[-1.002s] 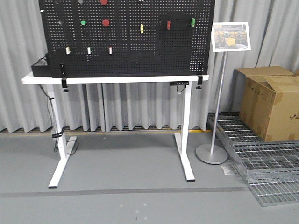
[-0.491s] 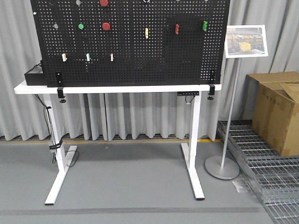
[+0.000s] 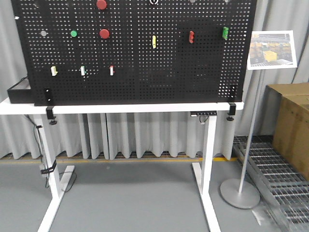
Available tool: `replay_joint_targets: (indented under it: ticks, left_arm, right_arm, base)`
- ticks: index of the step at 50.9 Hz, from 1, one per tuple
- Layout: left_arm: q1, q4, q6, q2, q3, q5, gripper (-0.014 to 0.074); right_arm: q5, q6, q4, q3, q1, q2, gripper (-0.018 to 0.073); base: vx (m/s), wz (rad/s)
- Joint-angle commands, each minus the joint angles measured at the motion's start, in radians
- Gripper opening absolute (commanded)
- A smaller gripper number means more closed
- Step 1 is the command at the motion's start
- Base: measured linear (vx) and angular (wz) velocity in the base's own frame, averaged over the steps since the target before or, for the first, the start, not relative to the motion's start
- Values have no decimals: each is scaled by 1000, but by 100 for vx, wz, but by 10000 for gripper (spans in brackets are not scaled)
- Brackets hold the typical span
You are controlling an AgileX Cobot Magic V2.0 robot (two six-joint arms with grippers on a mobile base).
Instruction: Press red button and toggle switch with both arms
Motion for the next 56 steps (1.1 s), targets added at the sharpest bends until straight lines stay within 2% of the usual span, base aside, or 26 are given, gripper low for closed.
replay_joint_targets:
  ticks: [1,56]
  left_arm:
    - [5,-12,-4,6,28,-78,2]
    - [5,-12,-4,6,28,-78,2]
  right_arm:
    - [-83,-5,-3,12,-7,-16,-3]
    - [-83,-5,-3,12,-7,-16,-3]
  base:
    - [42,-1]
    - [43,1]
